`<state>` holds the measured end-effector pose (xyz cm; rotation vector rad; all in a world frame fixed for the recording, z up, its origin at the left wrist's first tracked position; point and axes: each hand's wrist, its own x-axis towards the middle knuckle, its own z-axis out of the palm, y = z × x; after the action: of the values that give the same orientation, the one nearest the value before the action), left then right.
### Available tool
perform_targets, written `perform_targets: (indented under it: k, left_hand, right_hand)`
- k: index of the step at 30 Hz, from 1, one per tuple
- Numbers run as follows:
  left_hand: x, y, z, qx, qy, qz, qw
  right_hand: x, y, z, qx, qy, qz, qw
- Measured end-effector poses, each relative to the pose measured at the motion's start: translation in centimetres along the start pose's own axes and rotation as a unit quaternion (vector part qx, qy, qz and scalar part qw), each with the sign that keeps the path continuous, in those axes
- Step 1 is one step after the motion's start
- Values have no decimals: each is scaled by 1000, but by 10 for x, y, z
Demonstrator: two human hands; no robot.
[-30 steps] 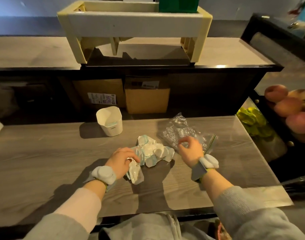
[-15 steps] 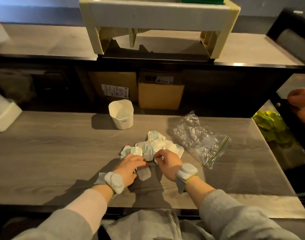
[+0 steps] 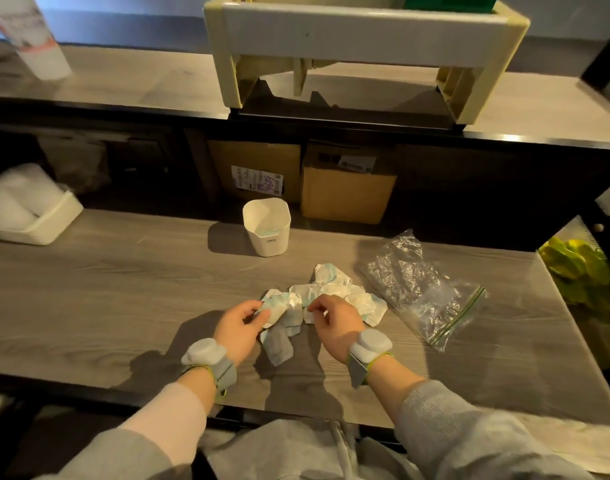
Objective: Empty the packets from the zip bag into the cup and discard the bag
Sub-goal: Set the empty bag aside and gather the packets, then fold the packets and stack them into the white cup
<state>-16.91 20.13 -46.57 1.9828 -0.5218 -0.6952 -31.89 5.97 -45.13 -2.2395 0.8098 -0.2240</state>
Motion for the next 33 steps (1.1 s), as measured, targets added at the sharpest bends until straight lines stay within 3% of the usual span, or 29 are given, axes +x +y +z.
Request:
perform_targets:
  k: [5,9,12,17,21,27,33]
  left_hand:
    - [9,-10,-11,-79,68,-82,991]
    - [10,-13,-10,-116,71,-116,984]
    - [10,-14,-7,-121,60,-124,983]
    - [10,-12,-2,-163,44,-138,976]
    - [12,-5,-3,-191,27,-143,971]
    - [20,11,-2,-182,-33,-134,974]
    - [29,29,-4,-289,-105,-180,934]
  right_hand:
    - [8,-18,19,-42,-116,-32,992]
    - [2,-20,33,-121,-220,-39,967]
    - [-4,-15,41,-123,-187,-41,974]
    - [-5,-5,40,-20,-158,27,987]
    - [-4,-1,35,76,-68,62,993]
    - [10,-18,18,323,25,156,933]
    - [17,-36,20,353,22,187,917]
